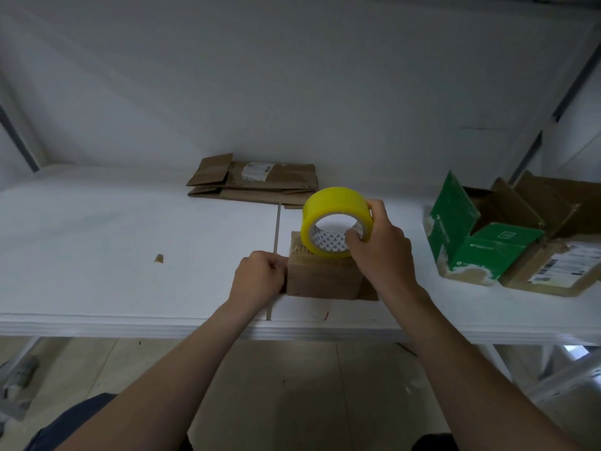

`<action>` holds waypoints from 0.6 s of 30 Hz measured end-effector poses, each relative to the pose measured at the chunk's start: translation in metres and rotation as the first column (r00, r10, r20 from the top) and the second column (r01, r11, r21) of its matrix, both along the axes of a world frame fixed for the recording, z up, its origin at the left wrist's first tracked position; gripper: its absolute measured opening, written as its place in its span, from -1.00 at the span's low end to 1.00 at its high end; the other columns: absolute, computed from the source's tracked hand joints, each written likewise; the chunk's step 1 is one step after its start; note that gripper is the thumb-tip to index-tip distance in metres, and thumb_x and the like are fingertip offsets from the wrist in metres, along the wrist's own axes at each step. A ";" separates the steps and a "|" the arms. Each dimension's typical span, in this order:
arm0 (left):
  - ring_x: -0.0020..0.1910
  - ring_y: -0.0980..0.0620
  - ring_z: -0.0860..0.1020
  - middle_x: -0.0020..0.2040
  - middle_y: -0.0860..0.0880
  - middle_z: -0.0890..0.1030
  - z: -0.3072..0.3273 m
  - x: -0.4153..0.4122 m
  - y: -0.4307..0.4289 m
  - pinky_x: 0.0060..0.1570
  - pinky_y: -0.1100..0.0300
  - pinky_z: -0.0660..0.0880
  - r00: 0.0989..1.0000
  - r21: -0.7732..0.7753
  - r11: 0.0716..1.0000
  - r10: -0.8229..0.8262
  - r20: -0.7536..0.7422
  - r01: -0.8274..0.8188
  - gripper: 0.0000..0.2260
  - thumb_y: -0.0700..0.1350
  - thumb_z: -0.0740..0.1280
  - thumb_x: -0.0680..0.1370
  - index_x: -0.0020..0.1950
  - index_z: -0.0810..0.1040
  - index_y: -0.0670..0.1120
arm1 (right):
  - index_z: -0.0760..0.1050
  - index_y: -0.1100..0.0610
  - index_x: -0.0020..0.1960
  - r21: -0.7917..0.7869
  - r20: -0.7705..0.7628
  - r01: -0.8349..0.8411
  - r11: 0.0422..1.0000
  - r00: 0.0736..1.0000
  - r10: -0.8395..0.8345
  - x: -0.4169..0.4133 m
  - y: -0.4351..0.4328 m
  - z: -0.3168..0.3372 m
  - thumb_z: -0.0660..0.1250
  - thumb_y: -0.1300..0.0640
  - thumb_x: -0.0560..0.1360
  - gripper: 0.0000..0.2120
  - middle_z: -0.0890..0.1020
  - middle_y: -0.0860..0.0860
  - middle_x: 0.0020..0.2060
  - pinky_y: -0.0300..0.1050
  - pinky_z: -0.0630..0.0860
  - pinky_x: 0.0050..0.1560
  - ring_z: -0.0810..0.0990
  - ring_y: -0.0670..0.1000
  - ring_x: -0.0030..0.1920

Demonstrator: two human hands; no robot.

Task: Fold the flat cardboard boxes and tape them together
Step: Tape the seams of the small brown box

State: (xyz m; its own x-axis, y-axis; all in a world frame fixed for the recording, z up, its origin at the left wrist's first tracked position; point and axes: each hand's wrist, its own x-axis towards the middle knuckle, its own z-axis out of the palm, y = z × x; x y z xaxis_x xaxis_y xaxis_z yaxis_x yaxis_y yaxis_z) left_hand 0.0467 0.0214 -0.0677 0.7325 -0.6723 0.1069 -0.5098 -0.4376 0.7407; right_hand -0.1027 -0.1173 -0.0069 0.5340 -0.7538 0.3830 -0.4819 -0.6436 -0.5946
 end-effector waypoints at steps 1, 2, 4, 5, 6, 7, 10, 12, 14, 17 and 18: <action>-0.11 -0.08 0.63 -0.19 -0.02 0.69 0.002 0.001 0.001 -0.23 0.23 0.46 0.999 0.073 0.996 -0.050 0.006 0.050 -0.69 -0.27 0.22 0.57 0.01 0.75 -0.04 | 0.32 -0.03 0.41 0.001 0.005 -0.006 1.000 1.000 0.006 0.000 0.000 0.000 0.29 0.04 0.61 -0.61 0.59 -0.02 0.01 -0.18 0.44 -0.14 0.53 0.03 -0.12; -0.04 -0.12 0.64 -0.17 -0.04 0.68 0.005 0.002 0.000 -0.14 0.19 0.49 0.997 0.107 0.992 -0.073 -0.007 0.073 -0.70 -0.25 0.21 0.58 0.04 0.74 -0.06 | 0.32 -0.03 0.40 0.000 0.007 -0.009 1.000 1.000 0.009 0.000 0.000 -0.001 0.28 0.05 0.62 -0.63 0.60 -0.01 0.01 -0.16 0.45 -0.11 0.54 0.04 -0.11; 0.15 -0.14 0.60 0.07 -0.07 0.67 0.012 0.006 0.000 0.12 0.06 0.53 0.999 0.006 0.999 -0.039 -0.011 0.039 -0.73 -0.18 0.22 0.64 0.25 0.63 -0.08 | 0.32 -0.02 0.40 0.003 0.002 -0.015 1.000 1.000 0.015 0.000 0.001 0.001 0.26 0.05 0.64 -0.65 0.59 -0.02 0.00 -0.16 0.42 -0.08 0.55 0.04 -0.10; 0.20 -0.12 0.58 0.18 -0.05 0.64 0.015 0.010 0.001 0.20 0.00 0.51 1.000 -0.113 0.994 -0.006 -0.012 0.004 -0.72 -0.15 0.22 0.66 0.35 0.54 -0.07 | 0.32 -0.01 0.40 0.007 0.000 -0.017 1.000 1.000 0.017 0.001 0.001 0.001 0.25 0.05 0.64 -0.65 0.58 -0.02 -0.01 -0.16 0.40 -0.07 0.54 0.04 -0.10; 0.22 -0.09 0.56 0.22 0.02 0.61 0.018 0.015 0.002 0.22 -0.03 0.50 1.000 -0.231 0.973 0.002 -0.019 -0.006 -0.70 -0.14 0.25 0.66 0.40 0.45 -0.04 | 0.32 -0.01 0.41 0.012 0.001 -0.019 1.000 1.000 0.019 0.001 0.001 0.000 0.24 0.05 0.65 -0.66 0.57 -0.03 -0.01 -0.17 0.38 -0.06 0.55 0.04 -0.09; 0.25 -0.03 0.53 0.24 0.09 0.59 0.020 0.019 0.004 0.24 -0.01 0.49 0.999 -0.312 0.950 -0.027 -0.038 0.014 -0.66 -0.15 0.29 0.65 0.42 0.40 0.00 | 0.31 -0.01 0.41 0.016 0.007 -0.020 1.000 1.000 0.020 0.002 0.002 0.000 0.24 0.04 0.66 -0.66 0.59 -0.02 0.01 -0.16 0.39 -0.06 0.57 0.06 -0.07; 0.38 0.11 0.42 0.28 0.27 0.55 0.026 0.022 0.013 0.35 0.04 0.38 0.952 -0.319 0.929 -0.254 -0.170 0.190 -0.45 -0.09 0.43 0.57 0.49 0.27 0.11 | 0.31 -0.01 0.43 0.034 0.035 -0.036 0.999 0.999 0.035 0.007 0.006 -0.001 0.23 0.02 0.67 -0.65 0.63 0.04 0.10 -0.11 0.50 -0.02 0.63 0.12 0.02; 0.40 0.15 0.41 0.28 0.31 0.53 0.026 0.020 0.014 0.35 0.06 0.35 0.929 -0.236 0.926 -0.336 -0.154 0.296 -0.33 0.04 0.50 0.51 0.52 0.23 0.15 | 0.33 0.00 0.42 0.032 0.047 -0.059 0.998 0.997 0.057 0.012 0.009 -0.001 0.24 0.03 0.66 -0.65 0.64 0.05 0.11 -0.04 0.52 0.04 0.63 0.13 0.04; 0.31 0.28 0.44 0.26 0.28 0.53 0.023 0.016 0.009 0.29 0.20 0.38 0.945 -0.211 0.933 -0.316 -0.087 0.293 -0.31 0.04 0.55 0.46 0.50 0.28 0.13 | 0.34 0.01 0.41 0.028 0.054 -0.085 0.996 0.995 0.084 0.017 0.013 0.000 0.24 0.03 0.66 -0.66 0.64 0.05 0.10 -0.05 0.50 0.04 0.63 0.13 0.04; 0.14 0.46 0.47 0.20 0.31 0.51 0.022 0.013 0.004 0.06 0.50 0.43 0.962 -0.254 0.940 -0.259 -0.092 0.229 -0.34 -0.01 0.57 0.44 0.45 0.33 0.08 | 0.34 0.01 0.41 0.042 0.043 -0.105 0.994 0.994 0.103 0.023 0.016 -0.001 0.24 0.03 0.66 -0.66 0.64 0.05 0.12 -0.09 0.45 0.05 0.62 0.13 0.07; 0.15 0.44 0.48 0.21 0.28 0.53 0.021 0.013 0.004 0.08 0.48 0.44 0.961 -0.256 0.941 -0.254 -0.106 0.220 -0.34 -0.01 0.57 0.44 0.45 0.33 0.08 | 0.34 0.01 0.42 0.046 0.036 -0.106 0.993 0.994 0.105 0.023 0.016 0.000 0.24 0.04 0.66 -0.66 0.63 0.05 0.13 -0.08 0.45 0.05 0.62 0.14 0.07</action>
